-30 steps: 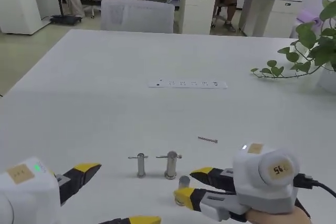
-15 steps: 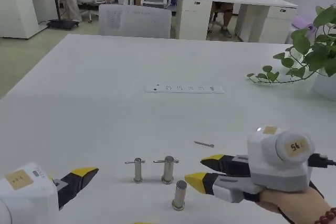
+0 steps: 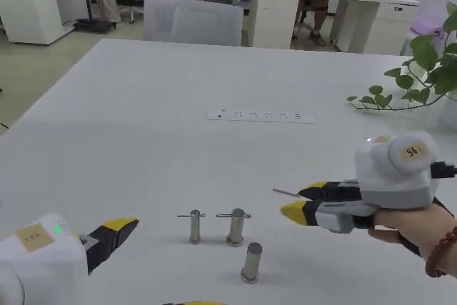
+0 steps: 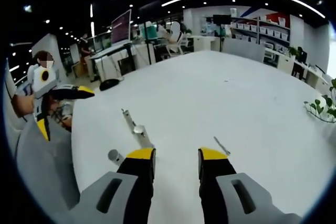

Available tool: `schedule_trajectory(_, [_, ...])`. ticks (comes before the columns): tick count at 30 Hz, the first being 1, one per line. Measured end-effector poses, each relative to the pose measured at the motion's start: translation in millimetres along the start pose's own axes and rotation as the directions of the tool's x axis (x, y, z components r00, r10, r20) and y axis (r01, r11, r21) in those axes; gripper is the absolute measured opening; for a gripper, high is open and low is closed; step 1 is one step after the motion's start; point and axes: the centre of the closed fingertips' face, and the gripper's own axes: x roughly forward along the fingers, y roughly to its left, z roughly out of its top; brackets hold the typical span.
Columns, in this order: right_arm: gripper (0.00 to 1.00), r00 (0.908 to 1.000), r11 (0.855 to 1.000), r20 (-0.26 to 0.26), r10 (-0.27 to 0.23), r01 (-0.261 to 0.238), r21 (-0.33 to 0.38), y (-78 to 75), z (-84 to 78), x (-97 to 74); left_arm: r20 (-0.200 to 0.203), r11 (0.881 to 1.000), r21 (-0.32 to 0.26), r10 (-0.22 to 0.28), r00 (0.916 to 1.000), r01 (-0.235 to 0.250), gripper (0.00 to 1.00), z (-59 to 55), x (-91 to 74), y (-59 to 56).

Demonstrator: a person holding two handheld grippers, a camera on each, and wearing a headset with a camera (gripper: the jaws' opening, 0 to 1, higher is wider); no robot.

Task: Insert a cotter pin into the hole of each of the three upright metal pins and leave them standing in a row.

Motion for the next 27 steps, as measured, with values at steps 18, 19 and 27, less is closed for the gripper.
schedule_trajectory(18, [0.26,0.9907,0.999,-0.136,-0.007,0.001,-0.047,-51.3,-5.5,38.2,0.011,1.0,-0.002,0.02,0.9997,-0.02,0.98,0.3,1.1,4.1])
schedule_trajectory(19, [0.26,0.9904,0.999,-0.138,-0.005,-0.002,-0.05,-51.7,-5.8,39.7,0.01,1.0,-0.003,0.021,0.9997,-0.021,0.98,0.0,1.2,4.4])
schedule_trajectory(27, [0.21,0.9815,0.999,-0.191,-0.007,0.0,-0.036,-68.4,-14.3,51.6,0.001,0.999,-0.012,0.032,0.9995,-0.032,0.97,-2.4,0.6,8.2])
